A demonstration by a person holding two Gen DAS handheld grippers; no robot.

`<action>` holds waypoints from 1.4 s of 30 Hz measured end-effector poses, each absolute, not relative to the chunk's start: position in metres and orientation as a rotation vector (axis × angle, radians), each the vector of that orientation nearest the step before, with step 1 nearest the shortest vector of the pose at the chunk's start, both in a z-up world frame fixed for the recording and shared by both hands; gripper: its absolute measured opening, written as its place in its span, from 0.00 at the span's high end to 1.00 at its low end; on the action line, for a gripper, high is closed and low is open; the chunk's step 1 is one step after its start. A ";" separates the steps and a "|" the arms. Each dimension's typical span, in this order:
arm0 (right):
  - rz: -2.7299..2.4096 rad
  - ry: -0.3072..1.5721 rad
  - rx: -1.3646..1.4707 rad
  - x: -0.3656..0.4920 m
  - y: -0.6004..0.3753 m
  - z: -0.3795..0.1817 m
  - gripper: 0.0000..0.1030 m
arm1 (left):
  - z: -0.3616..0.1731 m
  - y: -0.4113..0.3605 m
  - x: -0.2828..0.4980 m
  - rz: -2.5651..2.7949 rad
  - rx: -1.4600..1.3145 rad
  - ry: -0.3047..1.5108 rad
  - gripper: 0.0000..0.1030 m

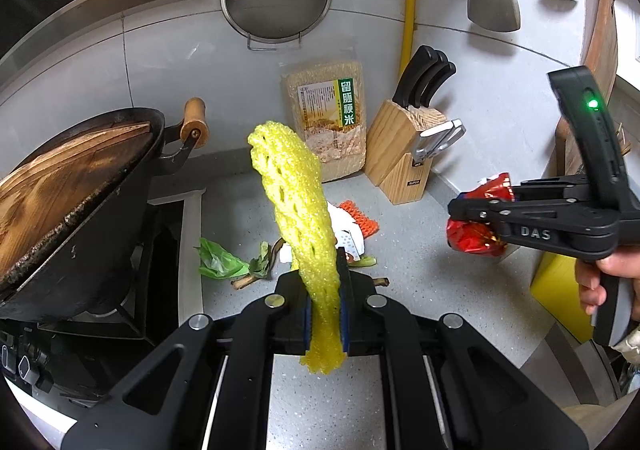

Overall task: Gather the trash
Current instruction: 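Carry both items to the yellow bucket and open both tools to drop them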

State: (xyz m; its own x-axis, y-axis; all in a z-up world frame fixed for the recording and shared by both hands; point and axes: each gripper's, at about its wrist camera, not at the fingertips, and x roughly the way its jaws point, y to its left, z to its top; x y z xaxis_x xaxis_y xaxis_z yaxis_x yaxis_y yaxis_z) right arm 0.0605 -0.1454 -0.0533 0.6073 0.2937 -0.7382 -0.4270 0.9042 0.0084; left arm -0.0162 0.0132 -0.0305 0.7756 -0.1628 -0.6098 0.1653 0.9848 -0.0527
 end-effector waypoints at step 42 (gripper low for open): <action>-0.409 0.705 0.101 -0.093 -0.438 0.029 0.14 | 0.058 -0.146 -0.034 -0.743 0.155 0.427 0.89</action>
State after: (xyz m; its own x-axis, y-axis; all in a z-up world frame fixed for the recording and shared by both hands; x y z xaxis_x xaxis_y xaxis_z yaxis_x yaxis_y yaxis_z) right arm -0.0933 -0.4376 0.0286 0.6861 -0.3313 -0.6477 0.3985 0.9160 -0.0464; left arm -0.0335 -0.1456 0.0578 0.6555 -0.6214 -0.4291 0.6835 0.7298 -0.0127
